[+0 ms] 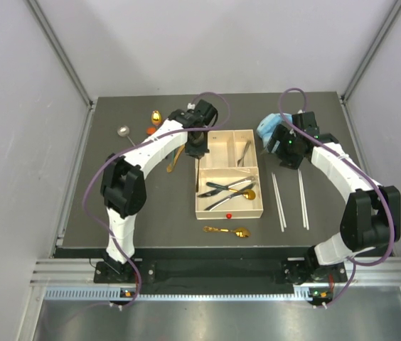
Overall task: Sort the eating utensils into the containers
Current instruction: Place the spoon in the storage box.
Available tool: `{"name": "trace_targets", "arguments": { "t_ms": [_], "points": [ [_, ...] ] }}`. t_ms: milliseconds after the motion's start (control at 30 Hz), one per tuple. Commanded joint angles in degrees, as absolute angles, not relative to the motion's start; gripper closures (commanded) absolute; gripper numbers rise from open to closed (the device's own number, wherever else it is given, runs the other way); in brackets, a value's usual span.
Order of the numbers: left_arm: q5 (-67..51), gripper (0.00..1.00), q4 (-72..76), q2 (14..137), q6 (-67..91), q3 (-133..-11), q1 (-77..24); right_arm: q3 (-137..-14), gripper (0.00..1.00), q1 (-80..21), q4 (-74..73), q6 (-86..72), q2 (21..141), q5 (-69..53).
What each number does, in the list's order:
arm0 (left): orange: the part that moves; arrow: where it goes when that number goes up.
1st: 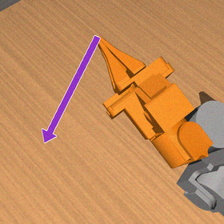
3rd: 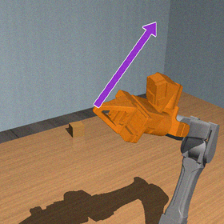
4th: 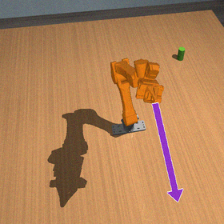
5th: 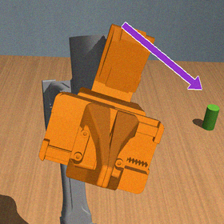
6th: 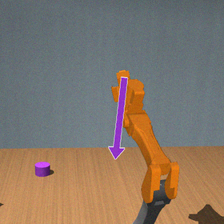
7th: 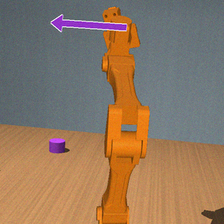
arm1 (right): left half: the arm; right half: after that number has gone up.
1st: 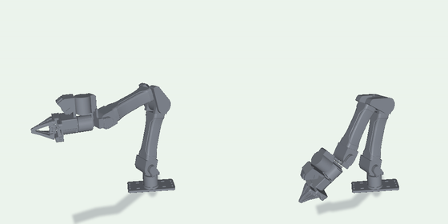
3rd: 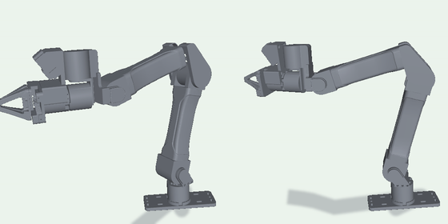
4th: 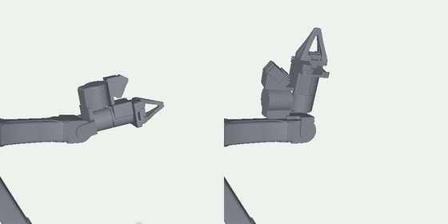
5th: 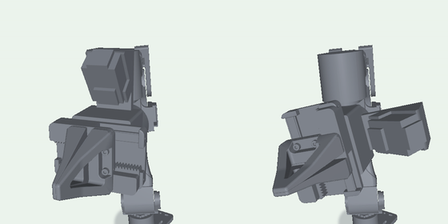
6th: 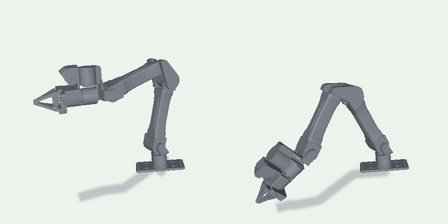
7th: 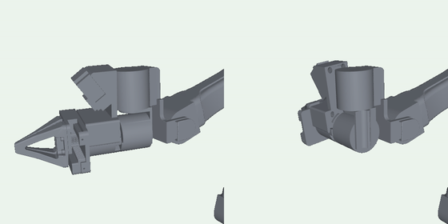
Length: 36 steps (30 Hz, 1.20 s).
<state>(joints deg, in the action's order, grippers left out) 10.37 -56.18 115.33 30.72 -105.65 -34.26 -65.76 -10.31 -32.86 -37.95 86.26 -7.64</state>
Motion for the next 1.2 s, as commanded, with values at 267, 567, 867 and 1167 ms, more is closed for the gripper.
{"name": "trace_targets", "arguments": {
  "t_ms": [267, 567, 867, 1167],
  "points": [
    [5.89, 1.00, -57.22, 116.37, 27.60, -108.72, -34.98, -68.99, 0.18, -9.67, -31.73, -37.35, 87.80, -8.61],
    [3.78, 1.00, -55.81, 115.32, 22.69, -105.12, -35.77, -69.26, 0.18, -9.67, -31.64, -37.53, 88.33, -8.88],
    [-2.45, 1.00, -52.12, 111.18, 17.49, -98.18, -36.56, -66.18, 0.18, -9.40, -32.43, -37.09, 86.05, -8.00],
    [-4.75, 1.00, -49.66, 111.01, 13.54, -98.61, -38.41, -66.53, 0.18, -9.23, -32.61, -36.74, 85.61, -8.17]
  ]
}}
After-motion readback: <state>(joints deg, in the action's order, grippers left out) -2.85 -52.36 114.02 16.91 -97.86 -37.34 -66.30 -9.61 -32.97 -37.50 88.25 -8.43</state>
